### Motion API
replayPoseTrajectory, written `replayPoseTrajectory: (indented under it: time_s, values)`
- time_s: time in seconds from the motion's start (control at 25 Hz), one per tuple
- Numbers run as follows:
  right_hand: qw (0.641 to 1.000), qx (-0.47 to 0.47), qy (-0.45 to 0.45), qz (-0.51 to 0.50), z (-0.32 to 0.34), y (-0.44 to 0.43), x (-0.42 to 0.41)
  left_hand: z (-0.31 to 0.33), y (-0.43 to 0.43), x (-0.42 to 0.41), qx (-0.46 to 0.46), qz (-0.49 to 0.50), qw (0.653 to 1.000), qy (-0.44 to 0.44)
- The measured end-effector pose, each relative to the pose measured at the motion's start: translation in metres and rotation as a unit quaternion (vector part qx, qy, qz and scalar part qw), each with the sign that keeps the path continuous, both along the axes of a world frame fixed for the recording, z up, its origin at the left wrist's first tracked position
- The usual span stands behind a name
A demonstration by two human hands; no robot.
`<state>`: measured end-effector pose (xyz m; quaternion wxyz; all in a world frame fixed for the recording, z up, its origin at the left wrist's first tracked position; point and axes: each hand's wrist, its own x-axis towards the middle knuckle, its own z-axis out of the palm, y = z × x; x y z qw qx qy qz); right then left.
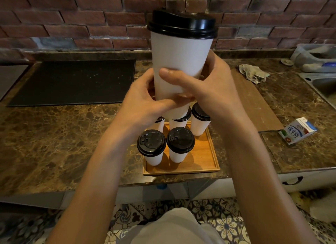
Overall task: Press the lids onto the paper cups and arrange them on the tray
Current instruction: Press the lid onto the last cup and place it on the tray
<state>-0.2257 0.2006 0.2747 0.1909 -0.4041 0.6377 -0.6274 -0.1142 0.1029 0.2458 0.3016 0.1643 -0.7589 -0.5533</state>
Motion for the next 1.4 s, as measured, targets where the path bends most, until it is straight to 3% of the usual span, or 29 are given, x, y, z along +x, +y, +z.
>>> replayPoseTrajectory:
  time_s: [0.28,0.44,1.04,1.4]
  values:
    - [0.995,0.023,-0.042,0.083,-0.005,0.004,-0.011,0.002,0.0,0.003,0.044,-0.079,0.996,-0.021]
    - [0.993,0.04,-0.053,0.1,-0.006,0.006,-0.011,-0.002,0.003,0.002,0.029,-0.057,0.997,-0.035]
    - [0.998,0.051,0.013,-0.03,0.001,-0.004,0.008,-0.011,0.011,-0.013,0.018,0.089,0.996,0.013]
    - [0.999,0.03,0.025,-0.024,0.004,0.002,0.002,-0.007,0.008,-0.01,0.004,0.038,0.999,0.009]
